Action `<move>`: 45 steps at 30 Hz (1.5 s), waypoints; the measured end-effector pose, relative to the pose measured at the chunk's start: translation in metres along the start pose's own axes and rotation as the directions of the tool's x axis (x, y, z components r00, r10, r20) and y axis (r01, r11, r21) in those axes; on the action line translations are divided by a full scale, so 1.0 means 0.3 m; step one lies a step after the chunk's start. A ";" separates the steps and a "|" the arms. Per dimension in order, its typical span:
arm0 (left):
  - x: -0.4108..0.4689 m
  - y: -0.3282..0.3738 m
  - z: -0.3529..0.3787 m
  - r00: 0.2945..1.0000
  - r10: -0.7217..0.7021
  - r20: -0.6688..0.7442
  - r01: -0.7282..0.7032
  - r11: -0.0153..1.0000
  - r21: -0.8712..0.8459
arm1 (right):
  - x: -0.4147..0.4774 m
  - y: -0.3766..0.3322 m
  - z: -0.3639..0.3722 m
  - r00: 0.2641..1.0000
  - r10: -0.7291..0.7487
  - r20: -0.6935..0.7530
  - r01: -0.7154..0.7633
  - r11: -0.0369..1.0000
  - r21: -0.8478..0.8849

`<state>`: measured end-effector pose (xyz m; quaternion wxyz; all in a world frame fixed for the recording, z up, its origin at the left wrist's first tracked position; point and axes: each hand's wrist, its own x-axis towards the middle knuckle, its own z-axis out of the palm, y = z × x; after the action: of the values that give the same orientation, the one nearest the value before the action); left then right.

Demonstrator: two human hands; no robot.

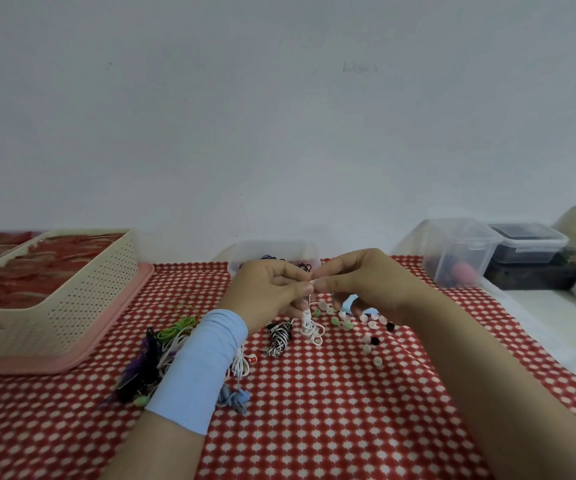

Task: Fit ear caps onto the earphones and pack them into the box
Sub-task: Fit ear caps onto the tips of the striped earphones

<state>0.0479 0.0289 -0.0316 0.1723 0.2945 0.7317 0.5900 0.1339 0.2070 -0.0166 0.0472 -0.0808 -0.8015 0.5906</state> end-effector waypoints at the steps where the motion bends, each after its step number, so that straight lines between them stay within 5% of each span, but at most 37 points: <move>1: -0.001 0.002 0.004 1.000 0.005 0.006 -0.005 1.000 0.008 | 0.000 -0.002 -0.001 1.000 -0.007 -0.008 0.007 1.000 -0.019; 7: -0.003 -0.002 0.013 1.000 -0.004 0.028 0.004 1.000 -0.002 | -0.008 -0.008 -0.013 1.000 -0.016 0.026 0.019 0.994 -0.108; 14: -0.009 -0.007 0.002 0.996 0.006 0.088 0.000 0.998 -0.063 | -0.010 0.015 -0.054 0.978 0.063 0.199 -0.082 0.993 0.085; 32: -0.011 -0.025 0.020 0.985 -0.051 0.167 0.062 0.996 -0.062 | -0.014 0.035 -0.072 0.975 0.016 0.223 -0.018 1.000 0.005; 42: -0.008 -0.028 0.016 0.977 -0.088 0.192 0.096 0.995 -0.034 | 0.003 0.026 -0.049 0.982 -0.134 0.133 0.162 0.961 -0.226; 45: -0.006 -0.029 -0.007 0.982 -0.091 0.167 0.050 0.971 0.234 | 0.002 0.027 -0.078 0.984 -0.031 0.173 0.095 0.920 -0.379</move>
<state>0.0461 0.0252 -0.0396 0.2219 0.3373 0.7868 0.4669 0.1378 0.2316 -0.0174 -0.0165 -0.0139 -0.9054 0.4240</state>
